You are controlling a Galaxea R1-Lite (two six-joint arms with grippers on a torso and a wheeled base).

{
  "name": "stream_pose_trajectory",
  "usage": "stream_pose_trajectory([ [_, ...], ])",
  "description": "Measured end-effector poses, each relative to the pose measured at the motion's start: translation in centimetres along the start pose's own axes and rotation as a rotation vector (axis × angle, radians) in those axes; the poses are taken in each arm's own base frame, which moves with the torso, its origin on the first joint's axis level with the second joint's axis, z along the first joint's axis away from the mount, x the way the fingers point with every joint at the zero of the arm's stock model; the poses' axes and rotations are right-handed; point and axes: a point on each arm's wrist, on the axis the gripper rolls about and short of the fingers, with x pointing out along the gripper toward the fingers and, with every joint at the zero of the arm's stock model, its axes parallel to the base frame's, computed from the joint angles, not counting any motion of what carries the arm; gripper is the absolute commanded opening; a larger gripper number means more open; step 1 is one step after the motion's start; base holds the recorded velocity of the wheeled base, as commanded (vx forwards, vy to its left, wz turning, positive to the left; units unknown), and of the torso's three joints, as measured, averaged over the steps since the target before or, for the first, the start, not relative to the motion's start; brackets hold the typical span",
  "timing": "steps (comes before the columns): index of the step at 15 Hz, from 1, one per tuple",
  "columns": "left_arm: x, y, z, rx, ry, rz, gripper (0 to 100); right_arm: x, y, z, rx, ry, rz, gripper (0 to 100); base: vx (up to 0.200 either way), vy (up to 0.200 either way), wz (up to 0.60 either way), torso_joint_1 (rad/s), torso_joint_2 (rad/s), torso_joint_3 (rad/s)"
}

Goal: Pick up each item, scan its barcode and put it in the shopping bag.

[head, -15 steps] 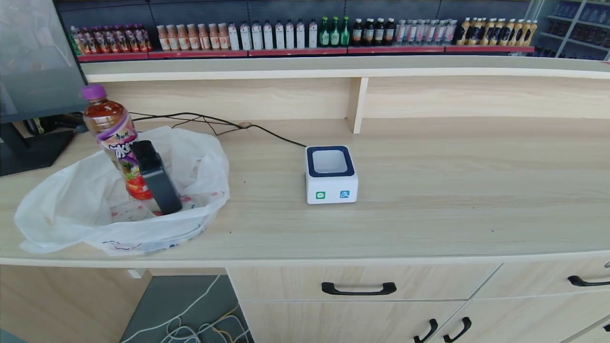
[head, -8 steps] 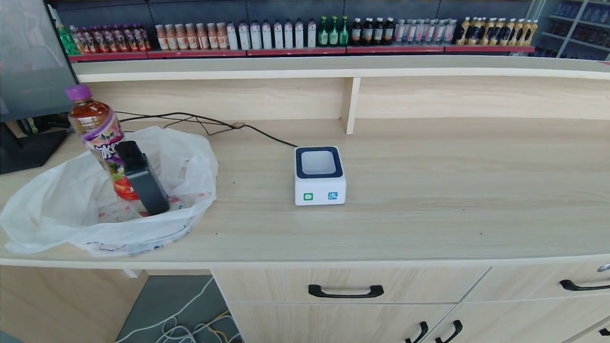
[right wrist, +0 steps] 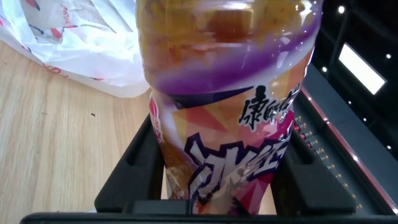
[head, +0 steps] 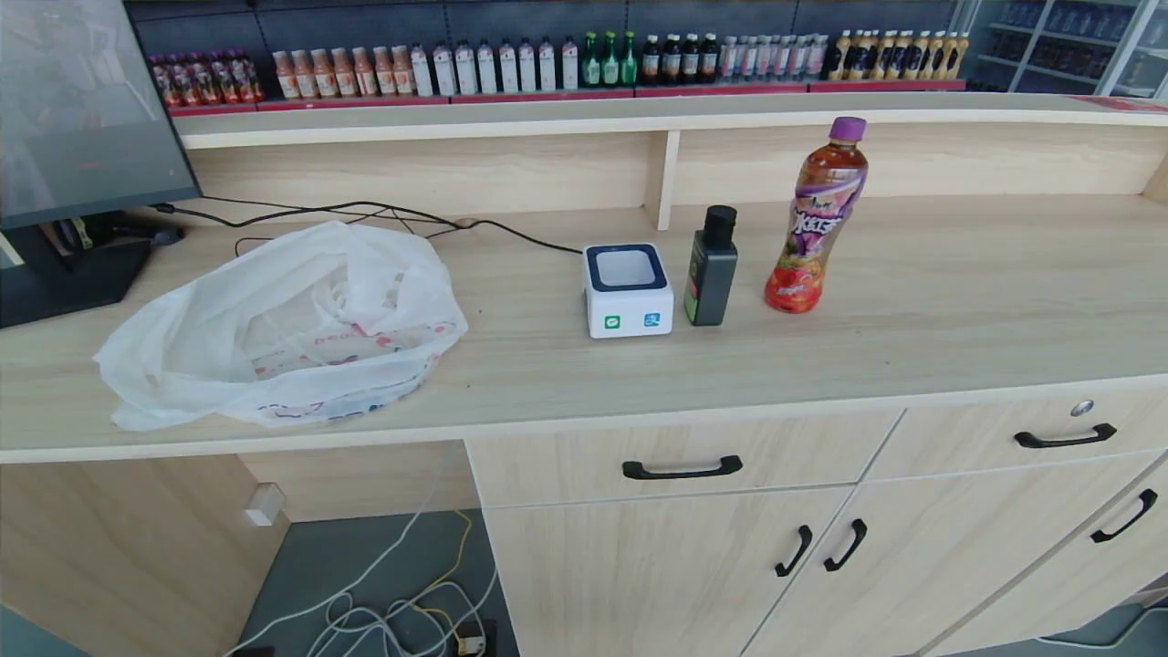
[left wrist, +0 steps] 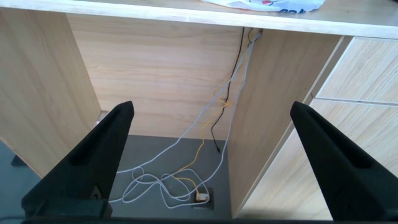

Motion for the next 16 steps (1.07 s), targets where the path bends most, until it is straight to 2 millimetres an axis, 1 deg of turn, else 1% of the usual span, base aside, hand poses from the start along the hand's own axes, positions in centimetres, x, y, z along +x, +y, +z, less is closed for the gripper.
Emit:
stream_pose_trajectory([
  [3, 0.0, 0.0, 0.0, 0.000, 0.000, 0.000, 100, -0.2, -0.5, 0.2, 0.017, 0.024, -0.024, 0, 0.000, 0.000, 0.00, 0.000, 0.00, 0.000],
  [7, 0.0, 0.0, 0.0, 0.000, 0.000, 0.000, 100, -0.3, -1.6, 1.1, 0.062, 0.038, -0.079, 0, 0.000, 0.000, 0.00, 0.000, 0.00, 0.000],
  [9, 0.0, 0.0, 0.0, 0.000, 0.000, 0.000, 100, -0.6, -2.0, 1.5, 0.115, 0.052, -0.167, 0, 0.000, 0.000, 0.00, 0.000, 0.00, 0.000],
  [10, 0.0, 0.0, 0.0, 0.000, 0.000, 0.000, 100, -0.8, -2.2, 1.9, 0.150, 0.069, -0.248, 0, 0.000, 0.000, 0.00, 0.000, 0.00, 0.000],
  [12, 0.0, 0.0, 0.0, 0.000, 0.000, 0.000, 100, -1.1, -1.8, 2.6, 0.238, 0.080, -0.371, 0, 0.000, 0.000, 0.00, 0.000, 0.00, 0.000],
  [14, 0.0, 0.0, 0.0, 0.000, 0.000, 0.000, 100, -1.3, -1.2, 3.0, 0.320, 0.094, -0.442, 0, 0.000, 0.000, 0.00, 0.000, 0.00, 0.000],
  [16, 0.0, 0.0, 0.0, 0.000, 0.000, -0.001, 100, -1.8, -1.2, 3.5, 0.407, 0.114, -0.534, 0, 0.000, 0.000, 0.00, 0.000, 0.00, 0.000],
])
